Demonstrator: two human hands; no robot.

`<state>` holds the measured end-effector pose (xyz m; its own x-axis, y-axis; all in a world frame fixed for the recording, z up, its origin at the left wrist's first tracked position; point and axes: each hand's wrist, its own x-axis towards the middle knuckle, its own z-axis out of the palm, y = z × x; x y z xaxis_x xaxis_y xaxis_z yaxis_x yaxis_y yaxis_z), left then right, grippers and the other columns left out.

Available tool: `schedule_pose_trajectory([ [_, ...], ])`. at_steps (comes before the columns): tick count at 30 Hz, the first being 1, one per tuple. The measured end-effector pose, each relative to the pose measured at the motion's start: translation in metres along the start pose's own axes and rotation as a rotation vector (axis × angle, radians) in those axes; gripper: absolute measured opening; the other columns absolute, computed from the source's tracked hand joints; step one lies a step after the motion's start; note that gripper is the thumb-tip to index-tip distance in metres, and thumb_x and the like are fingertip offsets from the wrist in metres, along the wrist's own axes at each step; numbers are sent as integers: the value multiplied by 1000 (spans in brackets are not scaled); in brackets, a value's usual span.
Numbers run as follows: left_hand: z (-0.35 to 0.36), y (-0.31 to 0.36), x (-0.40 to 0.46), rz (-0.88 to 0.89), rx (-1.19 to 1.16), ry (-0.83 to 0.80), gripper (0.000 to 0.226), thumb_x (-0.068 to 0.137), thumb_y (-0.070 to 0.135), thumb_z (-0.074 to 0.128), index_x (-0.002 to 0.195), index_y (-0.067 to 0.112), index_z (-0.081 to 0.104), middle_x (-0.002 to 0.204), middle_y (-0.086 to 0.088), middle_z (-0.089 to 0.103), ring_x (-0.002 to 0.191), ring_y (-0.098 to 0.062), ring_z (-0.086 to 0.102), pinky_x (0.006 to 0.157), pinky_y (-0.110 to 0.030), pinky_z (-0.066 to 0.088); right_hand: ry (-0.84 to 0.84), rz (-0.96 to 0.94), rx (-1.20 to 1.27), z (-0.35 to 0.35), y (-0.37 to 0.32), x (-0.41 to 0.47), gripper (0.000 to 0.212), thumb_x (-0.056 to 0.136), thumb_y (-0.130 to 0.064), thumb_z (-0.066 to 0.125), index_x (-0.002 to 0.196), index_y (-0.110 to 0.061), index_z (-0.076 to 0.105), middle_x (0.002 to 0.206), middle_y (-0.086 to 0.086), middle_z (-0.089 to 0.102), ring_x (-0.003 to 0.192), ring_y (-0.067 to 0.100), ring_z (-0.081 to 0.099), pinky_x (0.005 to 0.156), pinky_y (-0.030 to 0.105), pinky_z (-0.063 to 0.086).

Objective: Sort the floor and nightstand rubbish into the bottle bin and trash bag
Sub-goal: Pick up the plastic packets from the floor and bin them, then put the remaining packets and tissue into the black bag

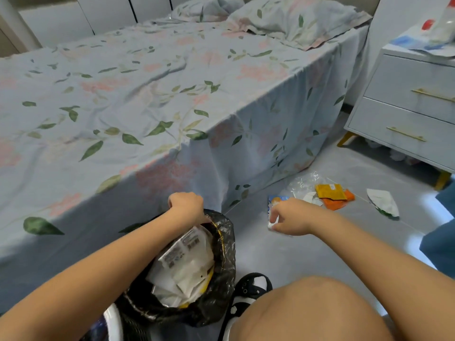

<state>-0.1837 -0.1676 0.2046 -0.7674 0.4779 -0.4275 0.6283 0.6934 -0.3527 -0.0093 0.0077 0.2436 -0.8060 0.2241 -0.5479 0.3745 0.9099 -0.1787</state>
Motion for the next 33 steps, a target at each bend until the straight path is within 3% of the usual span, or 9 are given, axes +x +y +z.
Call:
schedule_pose_trajectory([
  [3, -35, 32, 2, 64, -18, 191, 30, 92, 45, 50, 87, 16, 56, 98, -4, 63, 94, -26, 62, 68, -30, 36, 23, 80, -25, -10, 26, 2, 34, 83, -23, 59, 114, -12, 66, 115, 10, 66, 106, 29, 61, 89, 39, 54],
  [6, -41, 77, 15, 160, -139, 220, 22, 90, 35, 53, 89, 13, 56, 98, -6, 61, 91, -28, 59, 63, -30, 36, 5, 163, -3, -21, 63, -1, 45, 77, -20, 73, 121, -16, 64, 117, 5, 65, 105, 24, 62, 86, 31, 53],
  [10, -16, 149, 58, 179, -467, 6, 25, 80, 34, 58, 89, 12, 65, 90, -4, 62, 84, -26, 60, 65, -29, 42, -4, 272, 100, -19, 127, 2, 60, 67, -19, 84, 123, -24, 63, 120, 1, 63, 105, 21, 62, 89, 31, 52],
  [15, 30, 212, 116, 8, -787, -217, 24, 78, 30, 61, 73, 7, 58, 73, -9, 57, 77, -25, 61, 68, -31, 49, -30, 344, 76, -8, 191, 26, 49, 71, -24, 83, 116, -18, 67, 117, 1, 65, 105, 19, 63, 87, 27, 52],
  [18, 51, 238, 147, -71, -847, -220, 23, 80, 33, 62, 80, 12, 55, 89, -4, 59, 81, -22, 59, 74, -31, 51, -28, 360, 98, -2, 220, 51, 46, 75, -21, 79, 119, -18, 65, 121, 1, 64, 109, 19, 61, 90, 26, 51],
  [20, 59, 256, 167, -136, -867, -166, 44, 82, 41, 64, 111, 9, 55, 121, -9, 54, 105, -27, 60, 84, -34, 49, -18, 351, 91, 14, 238, 77, 47, 78, -18, 76, 122, -22, 62, 124, -1, 61, 111, 19, 59, 90, 28, 50],
  [22, 65, 274, 188, -152, -846, -95, 66, 81, 52, 66, 126, 8, 45, 131, -10, 45, 119, -28, 54, 89, -35, 46, -62, 317, 96, 38, 251, 107, 49, 80, -14, 73, 124, -27, 57, 127, -3, 56, 113, 19, 57, 89, 29, 48],
  [28, 86, 318, 233, -260, -884, -94, 88, 66, 60, 75, 128, 7, 44, 131, -12, 48, 124, -27, 48, 95, -35, 44, -101, 273, 35, 91, 284, 182, 45, 85, -12, 63, 126, -29, 54, 129, -1, 53, 116, 21, 55, 90, 31, 47],
  [33, 97, 309, 246, -198, -969, -183, 70, 62, 53, 80, 111, 9, 57, 113, -8, 62, 106, -26, 62, 79, -29, 48, -135, 244, 21, 116, 291, 215, 43, 89, -16, 56, 129, -31, 50, 131, -2, 53, 119, 20, 53, 88, 30, 45],
])
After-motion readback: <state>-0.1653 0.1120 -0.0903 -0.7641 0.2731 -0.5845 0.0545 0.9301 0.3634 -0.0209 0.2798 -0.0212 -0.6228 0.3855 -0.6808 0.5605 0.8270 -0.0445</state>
